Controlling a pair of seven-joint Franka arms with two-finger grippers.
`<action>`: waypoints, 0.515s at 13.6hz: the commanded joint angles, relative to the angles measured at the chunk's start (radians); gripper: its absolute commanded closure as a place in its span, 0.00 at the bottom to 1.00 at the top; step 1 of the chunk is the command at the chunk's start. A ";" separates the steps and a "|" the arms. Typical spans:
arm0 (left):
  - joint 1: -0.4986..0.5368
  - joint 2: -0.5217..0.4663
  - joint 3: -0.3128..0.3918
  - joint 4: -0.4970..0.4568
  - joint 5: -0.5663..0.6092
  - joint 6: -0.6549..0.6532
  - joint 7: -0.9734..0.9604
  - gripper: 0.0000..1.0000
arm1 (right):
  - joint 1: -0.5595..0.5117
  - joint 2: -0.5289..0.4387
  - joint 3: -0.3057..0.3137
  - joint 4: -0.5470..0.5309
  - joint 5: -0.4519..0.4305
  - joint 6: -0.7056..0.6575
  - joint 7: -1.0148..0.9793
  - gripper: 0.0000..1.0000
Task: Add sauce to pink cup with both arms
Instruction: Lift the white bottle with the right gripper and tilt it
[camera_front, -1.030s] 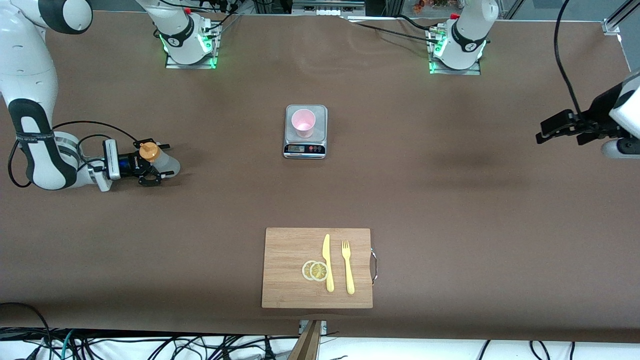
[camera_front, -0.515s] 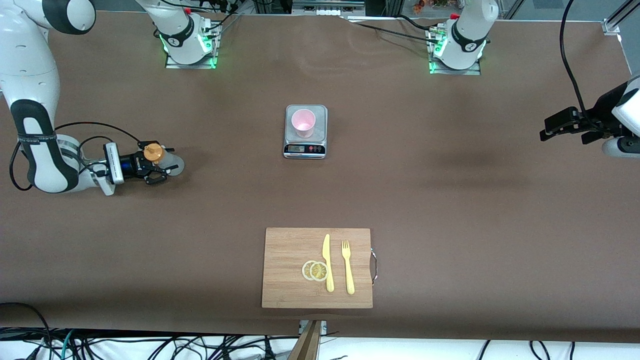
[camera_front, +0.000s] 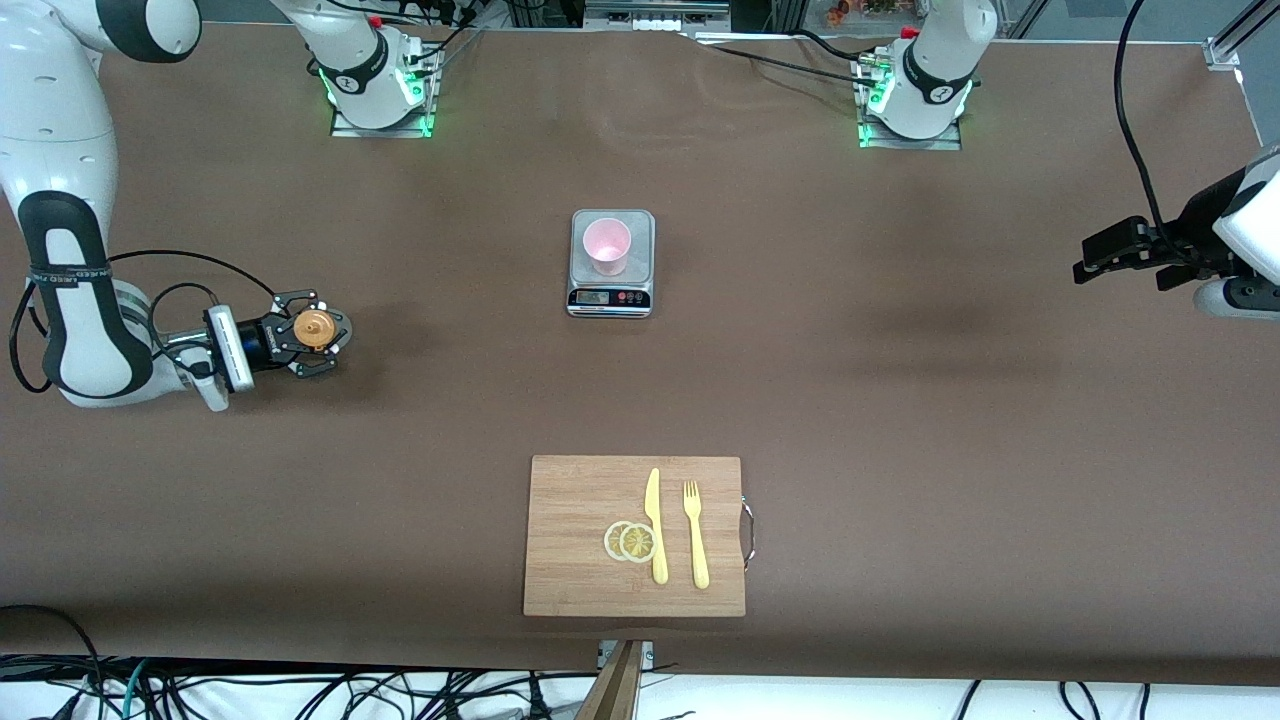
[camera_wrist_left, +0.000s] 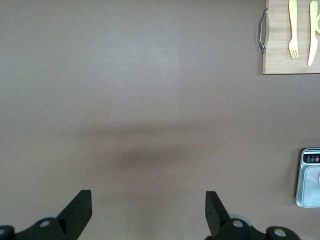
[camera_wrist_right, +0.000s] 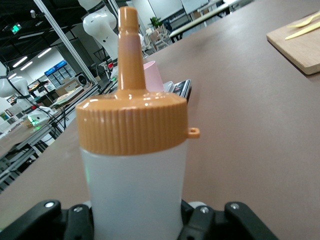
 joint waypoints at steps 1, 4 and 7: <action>-0.001 0.021 0.001 0.033 0.019 -0.021 0.022 0.00 | 0.088 -0.100 0.000 0.005 -0.055 0.039 0.172 0.81; -0.001 0.021 0.001 0.033 0.020 -0.021 0.022 0.00 | 0.203 -0.182 0.002 0.005 -0.155 0.139 0.345 0.81; -0.004 0.022 0.000 0.033 0.020 -0.021 0.022 0.00 | 0.328 -0.244 0.035 0.007 -0.299 0.208 0.529 0.81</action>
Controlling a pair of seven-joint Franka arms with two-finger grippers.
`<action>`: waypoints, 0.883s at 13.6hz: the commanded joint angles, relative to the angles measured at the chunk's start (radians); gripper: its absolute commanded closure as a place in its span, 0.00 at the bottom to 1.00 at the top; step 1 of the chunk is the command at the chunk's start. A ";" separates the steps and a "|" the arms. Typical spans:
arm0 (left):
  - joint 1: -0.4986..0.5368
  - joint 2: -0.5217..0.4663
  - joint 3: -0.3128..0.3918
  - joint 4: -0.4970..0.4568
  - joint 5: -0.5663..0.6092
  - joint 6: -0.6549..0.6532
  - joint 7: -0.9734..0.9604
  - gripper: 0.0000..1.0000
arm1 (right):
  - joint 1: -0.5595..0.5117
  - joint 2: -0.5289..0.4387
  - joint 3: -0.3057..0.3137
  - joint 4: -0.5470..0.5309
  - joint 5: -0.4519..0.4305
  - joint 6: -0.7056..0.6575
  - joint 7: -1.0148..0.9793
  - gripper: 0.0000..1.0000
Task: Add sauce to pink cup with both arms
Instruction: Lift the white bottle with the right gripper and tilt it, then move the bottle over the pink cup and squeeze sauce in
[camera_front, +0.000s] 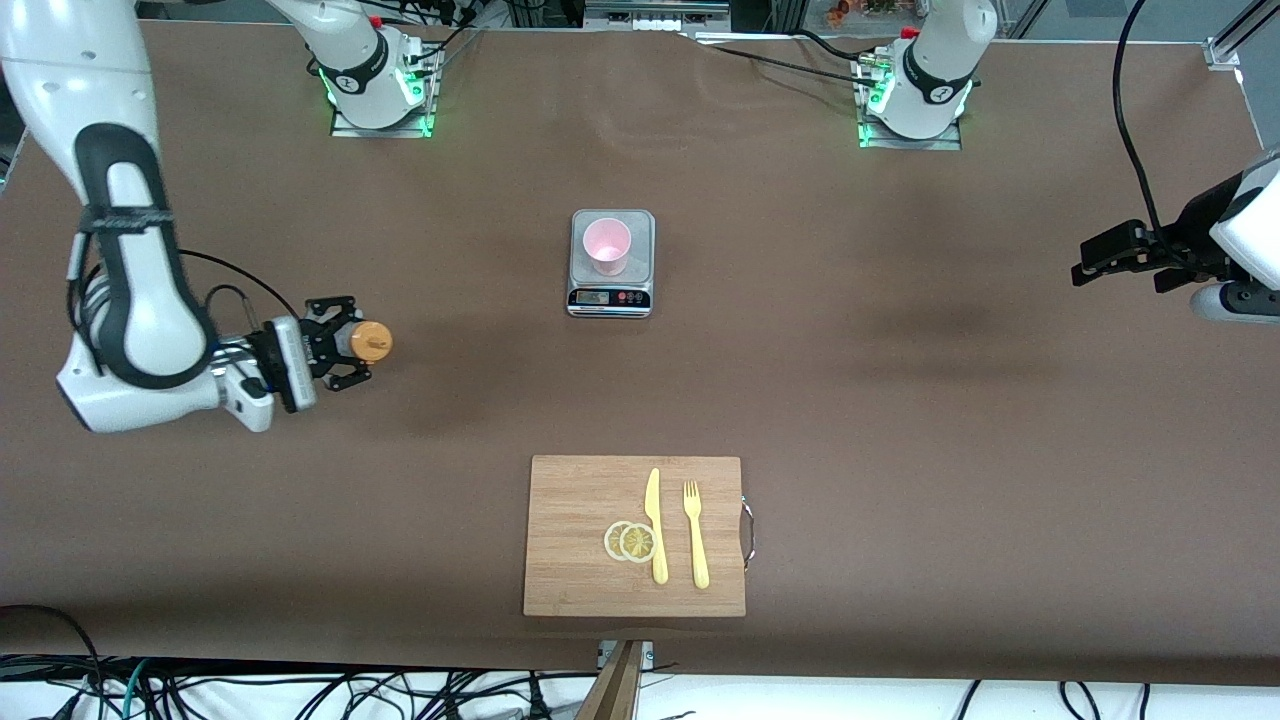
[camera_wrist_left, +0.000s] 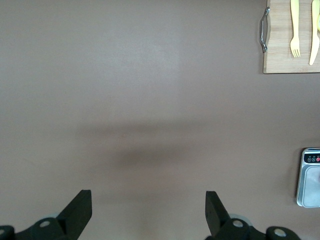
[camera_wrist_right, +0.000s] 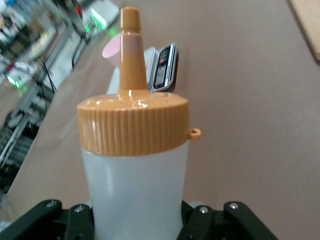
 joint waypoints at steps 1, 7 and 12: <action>-0.004 0.015 0.000 0.033 0.019 -0.021 0.022 0.00 | 0.088 -0.077 0.052 -0.018 -0.145 0.054 0.193 0.80; -0.007 0.015 -0.002 0.033 0.017 -0.021 0.021 0.00 | 0.179 -0.108 0.331 -0.015 -0.568 0.069 0.598 0.80; -0.014 0.015 -0.006 0.033 0.017 -0.021 0.018 0.00 | 0.291 -0.104 0.390 -0.023 -0.699 0.058 0.795 0.80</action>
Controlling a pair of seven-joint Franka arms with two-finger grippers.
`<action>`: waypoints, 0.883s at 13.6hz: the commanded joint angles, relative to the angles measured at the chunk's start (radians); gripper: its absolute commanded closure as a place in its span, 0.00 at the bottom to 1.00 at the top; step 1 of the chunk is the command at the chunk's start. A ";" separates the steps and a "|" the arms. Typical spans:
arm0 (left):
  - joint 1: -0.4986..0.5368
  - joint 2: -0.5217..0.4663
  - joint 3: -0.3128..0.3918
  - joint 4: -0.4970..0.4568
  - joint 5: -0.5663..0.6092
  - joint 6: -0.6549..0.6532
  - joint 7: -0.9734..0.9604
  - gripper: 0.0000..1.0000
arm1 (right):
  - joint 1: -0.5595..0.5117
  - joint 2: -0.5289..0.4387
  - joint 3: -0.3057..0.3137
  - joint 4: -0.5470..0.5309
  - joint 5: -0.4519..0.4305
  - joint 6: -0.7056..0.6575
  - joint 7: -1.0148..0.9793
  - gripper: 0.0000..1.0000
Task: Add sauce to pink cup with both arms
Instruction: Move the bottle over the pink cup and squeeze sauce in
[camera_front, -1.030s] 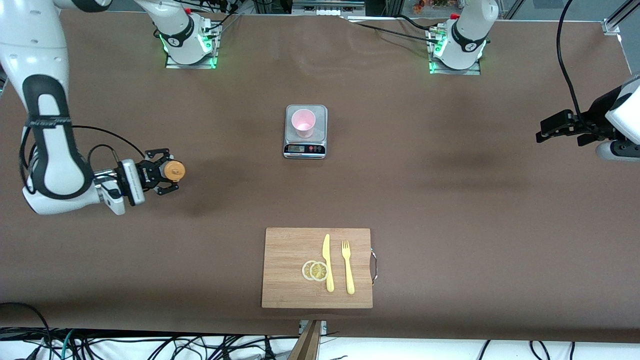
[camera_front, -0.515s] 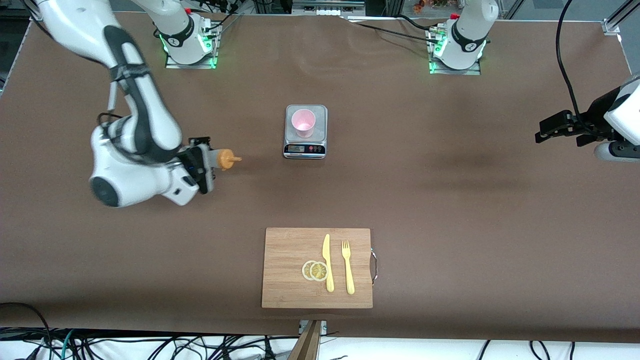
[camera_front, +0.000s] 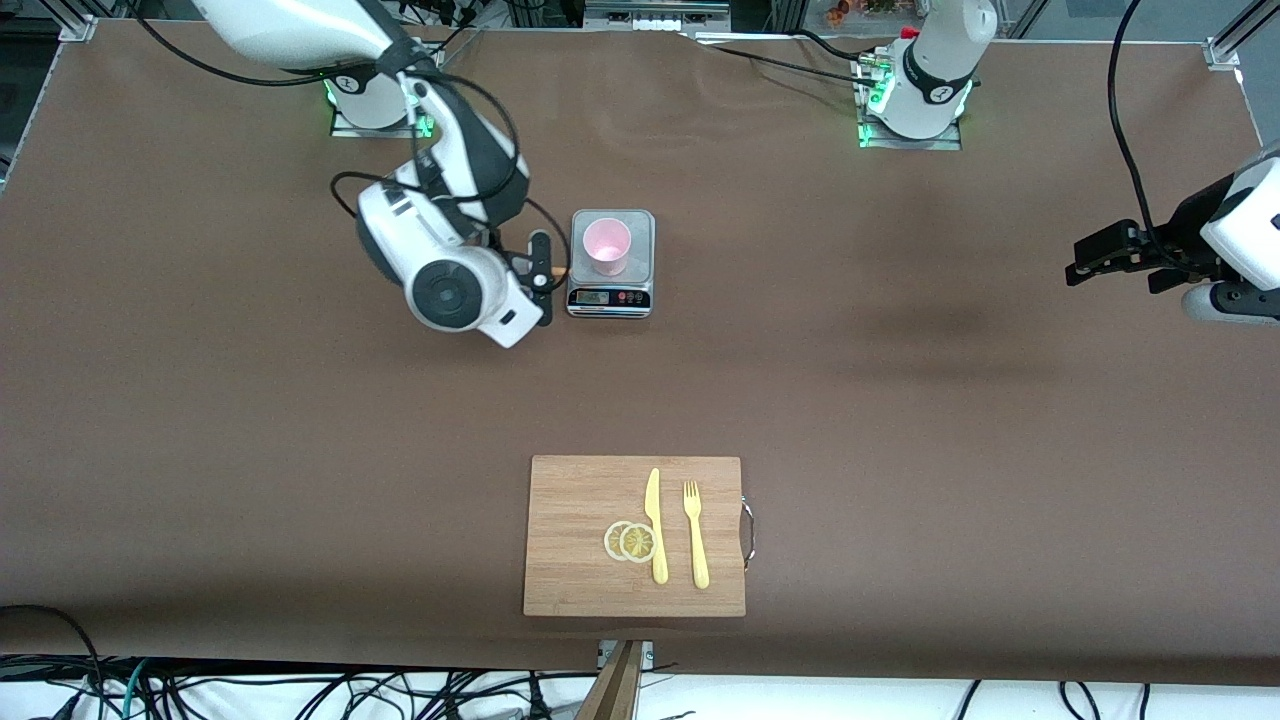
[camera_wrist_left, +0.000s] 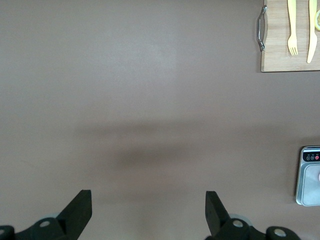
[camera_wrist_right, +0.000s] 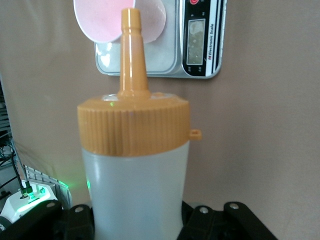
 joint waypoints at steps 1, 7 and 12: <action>-0.006 0.016 -0.001 0.033 0.019 -0.021 0.019 0.00 | 0.059 -0.018 0.005 -0.020 -0.070 -0.012 0.089 0.80; -0.002 0.014 0.002 0.033 0.020 -0.021 0.019 0.00 | 0.155 -0.007 0.006 -0.023 -0.145 -0.071 0.209 0.80; -0.002 0.016 0.002 0.033 0.019 -0.021 0.019 0.00 | 0.189 0.023 0.038 -0.022 -0.231 -0.116 0.292 0.80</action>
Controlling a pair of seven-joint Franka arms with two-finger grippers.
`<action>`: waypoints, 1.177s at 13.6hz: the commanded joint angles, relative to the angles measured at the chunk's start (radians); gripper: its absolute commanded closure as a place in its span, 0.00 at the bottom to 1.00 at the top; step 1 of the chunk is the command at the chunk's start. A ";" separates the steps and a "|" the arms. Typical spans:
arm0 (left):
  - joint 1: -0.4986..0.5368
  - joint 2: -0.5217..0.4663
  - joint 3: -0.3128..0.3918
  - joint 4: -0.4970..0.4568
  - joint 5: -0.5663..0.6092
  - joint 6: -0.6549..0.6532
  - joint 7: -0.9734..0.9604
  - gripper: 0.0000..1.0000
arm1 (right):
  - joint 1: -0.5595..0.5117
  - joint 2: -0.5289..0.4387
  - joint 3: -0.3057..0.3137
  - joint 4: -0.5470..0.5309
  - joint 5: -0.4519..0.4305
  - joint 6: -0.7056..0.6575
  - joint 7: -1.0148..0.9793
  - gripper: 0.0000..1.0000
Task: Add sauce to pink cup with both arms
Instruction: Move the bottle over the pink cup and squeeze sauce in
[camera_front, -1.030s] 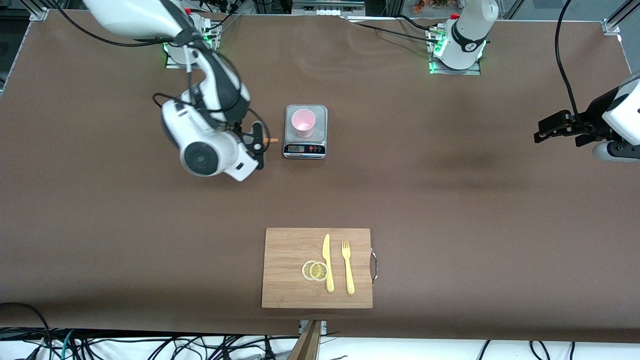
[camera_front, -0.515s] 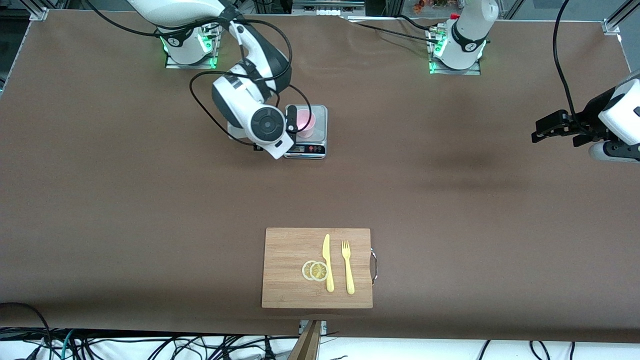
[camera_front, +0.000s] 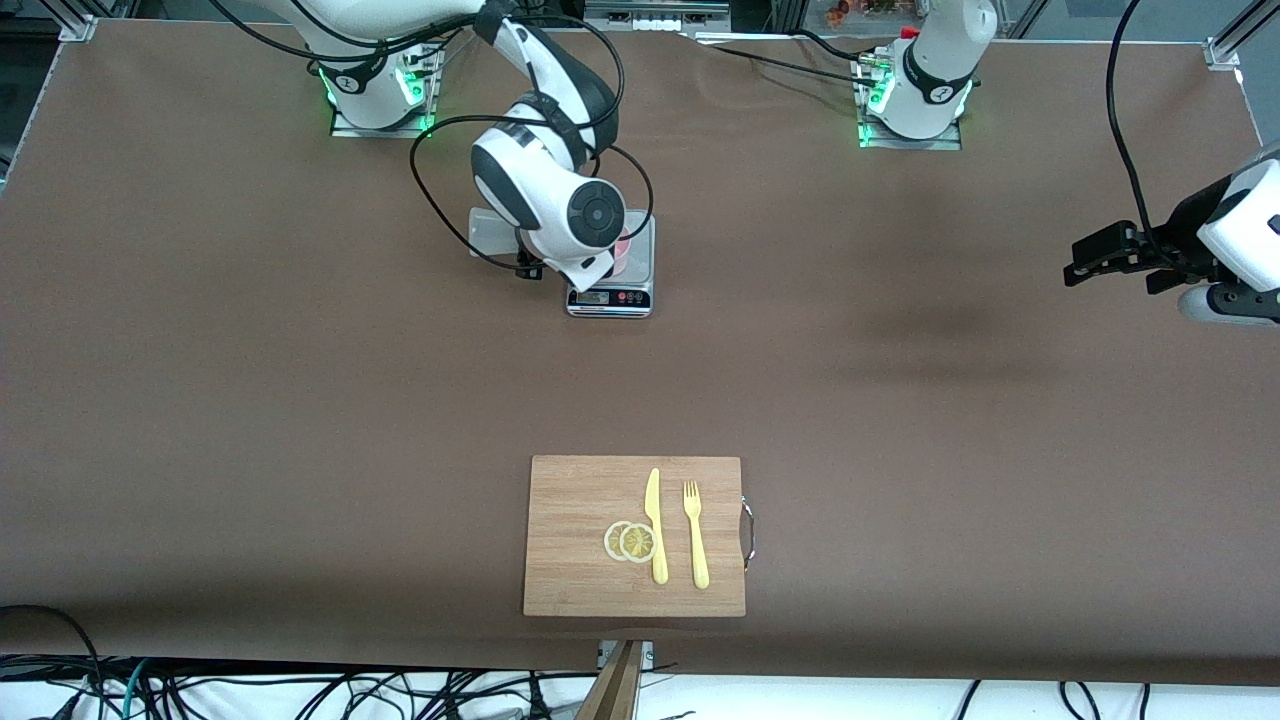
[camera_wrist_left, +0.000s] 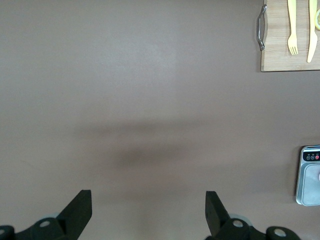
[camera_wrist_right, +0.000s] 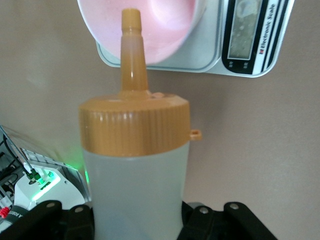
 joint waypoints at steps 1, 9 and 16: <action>-0.001 0.014 0.001 0.032 0.019 -0.021 0.019 0.00 | 0.001 0.007 0.019 0.002 -0.048 -0.034 0.032 0.80; -0.003 0.014 0.001 0.032 0.019 -0.021 0.019 0.00 | -0.045 0.004 0.040 0.010 -0.031 -0.030 -0.014 0.80; -0.004 0.012 0.001 0.032 0.019 -0.021 0.019 0.00 | -0.106 -0.048 0.036 -0.024 0.124 0.099 -0.151 0.80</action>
